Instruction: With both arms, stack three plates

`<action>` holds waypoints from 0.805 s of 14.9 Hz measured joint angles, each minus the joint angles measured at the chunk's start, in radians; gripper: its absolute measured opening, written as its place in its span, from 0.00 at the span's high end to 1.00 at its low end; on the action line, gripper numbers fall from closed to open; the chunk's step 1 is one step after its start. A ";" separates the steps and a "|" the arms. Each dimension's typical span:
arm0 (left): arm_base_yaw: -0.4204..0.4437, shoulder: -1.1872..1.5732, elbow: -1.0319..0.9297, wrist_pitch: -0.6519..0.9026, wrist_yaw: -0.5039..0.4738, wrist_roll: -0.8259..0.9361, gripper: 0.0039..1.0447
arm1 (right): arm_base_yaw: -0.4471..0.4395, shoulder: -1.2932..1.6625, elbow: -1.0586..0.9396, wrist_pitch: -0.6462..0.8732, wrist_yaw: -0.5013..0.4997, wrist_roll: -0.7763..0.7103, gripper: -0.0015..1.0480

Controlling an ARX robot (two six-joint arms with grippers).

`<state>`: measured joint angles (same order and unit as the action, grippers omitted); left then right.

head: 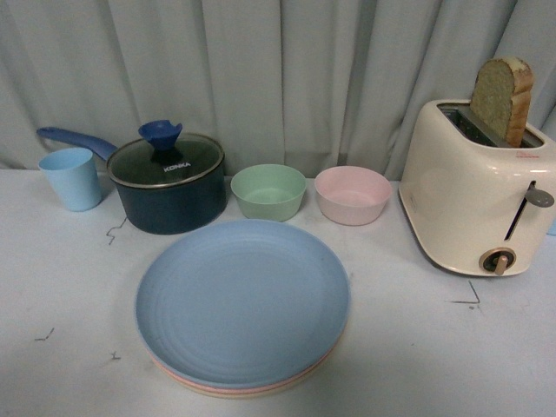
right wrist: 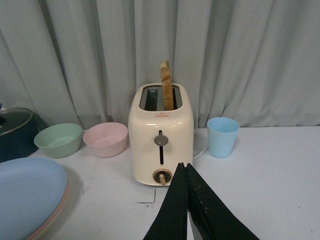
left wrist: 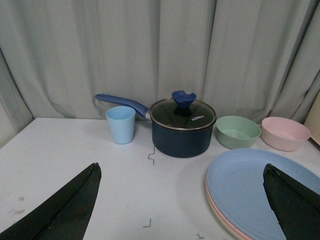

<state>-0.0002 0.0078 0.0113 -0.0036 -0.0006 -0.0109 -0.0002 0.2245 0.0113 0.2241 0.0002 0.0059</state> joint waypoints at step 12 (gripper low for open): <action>0.000 0.000 0.000 0.000 0.000 0.000 0.06 | 0.000 -0.220 0.000 -0.228 0.000 -0.001 0.69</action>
<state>-0.0002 0.0078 0.0113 -0.0032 -0.0006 -0.0109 -0.0002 0.0040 0.0116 -0.0036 -0.0002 0.0051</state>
